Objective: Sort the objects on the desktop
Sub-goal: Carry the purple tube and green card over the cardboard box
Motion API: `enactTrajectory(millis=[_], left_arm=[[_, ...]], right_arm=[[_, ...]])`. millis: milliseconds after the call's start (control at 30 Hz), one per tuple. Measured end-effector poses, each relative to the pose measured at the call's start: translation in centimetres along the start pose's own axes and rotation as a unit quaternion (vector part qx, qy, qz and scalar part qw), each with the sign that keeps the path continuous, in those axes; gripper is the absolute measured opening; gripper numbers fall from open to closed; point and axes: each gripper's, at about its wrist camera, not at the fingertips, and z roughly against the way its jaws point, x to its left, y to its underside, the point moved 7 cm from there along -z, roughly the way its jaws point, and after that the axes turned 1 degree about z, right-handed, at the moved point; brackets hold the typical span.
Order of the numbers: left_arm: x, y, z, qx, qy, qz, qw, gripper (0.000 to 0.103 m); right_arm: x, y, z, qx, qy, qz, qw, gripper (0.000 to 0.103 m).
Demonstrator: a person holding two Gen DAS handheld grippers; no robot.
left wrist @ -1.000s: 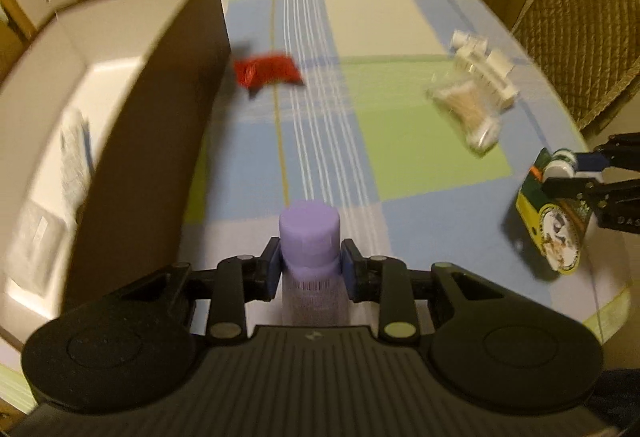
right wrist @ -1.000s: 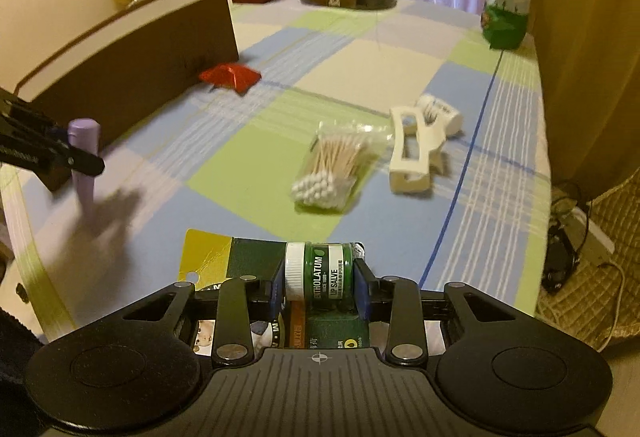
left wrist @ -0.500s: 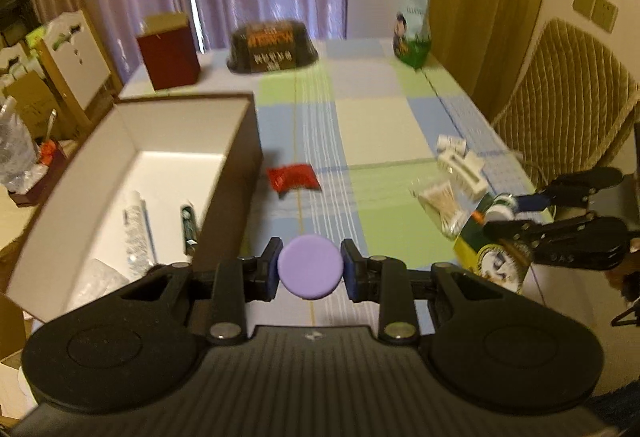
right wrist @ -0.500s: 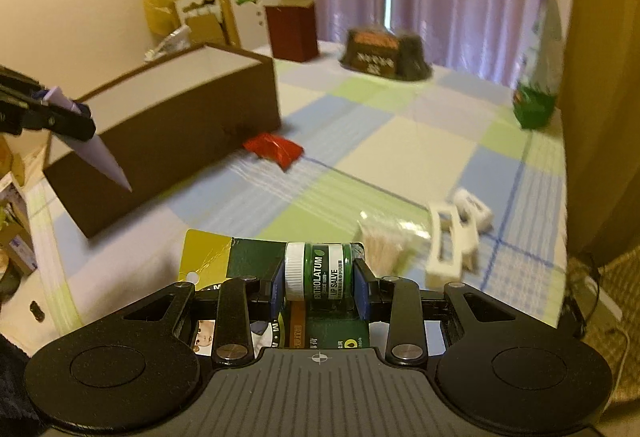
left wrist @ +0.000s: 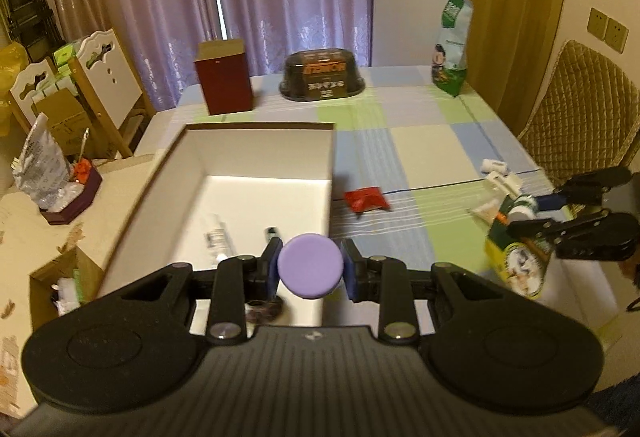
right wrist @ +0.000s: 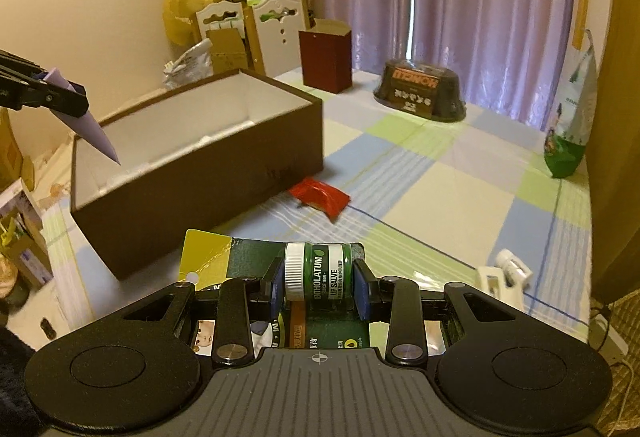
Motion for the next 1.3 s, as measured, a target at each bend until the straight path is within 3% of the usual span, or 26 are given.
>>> enactTrajectory(millis=[367, 733, 1033, 1300], left_arm=[[9.2, -0.6, -2.6, 0.034, 0.012, -0.054, 0.9979, 0.026], [12.8, -1.4, -6.6, 0.066, 0.060, -0.115, 0.9894, 0.026], [13.8, -1.6, -12.5, 0.118, 0.101, -0.162, 0.9745, 0.026], [14.0, -0.9, -17.9, 0.179, 0.126, -0.194, 0.9562, 0.026]], right_arm=[[7.6, -8.2, -3.6, -0.048, -0.038, 0.030, 0.998, 0.034], [13.4, -14.4, -11.2, -0.065, -0.041, 0.093, 0.993, 0.034], [13.3, -14.4, -19.2, -0.007, -0.036, 0.141, 0.989, 0.034], [12.1, -12.7, -24.4, 0.060, -0.030, 0.209, 0.976, 0.034]])
